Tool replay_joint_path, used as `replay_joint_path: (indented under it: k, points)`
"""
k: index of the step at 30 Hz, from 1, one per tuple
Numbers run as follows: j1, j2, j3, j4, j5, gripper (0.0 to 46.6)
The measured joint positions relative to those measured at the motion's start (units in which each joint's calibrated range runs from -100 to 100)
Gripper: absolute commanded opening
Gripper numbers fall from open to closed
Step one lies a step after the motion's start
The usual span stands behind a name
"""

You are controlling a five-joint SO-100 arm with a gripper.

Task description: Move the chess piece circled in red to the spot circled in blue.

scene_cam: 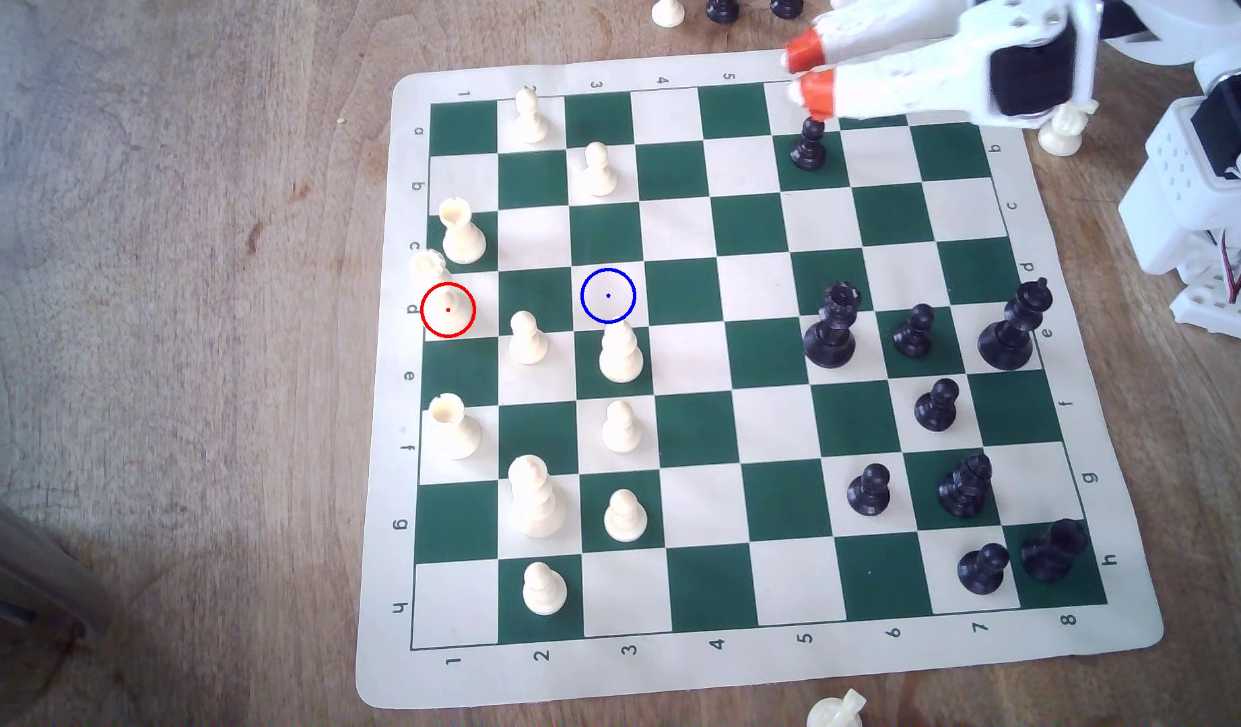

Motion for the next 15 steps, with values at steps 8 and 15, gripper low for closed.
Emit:
replay_joint_path:
  k: [8, 15]
  points:
    - [0.00, 28.15, -24.76, 8.76, -0.63, 8.6]
    - [2.21, 45.25, -42.02, 9.32, -0.63, 10.0]
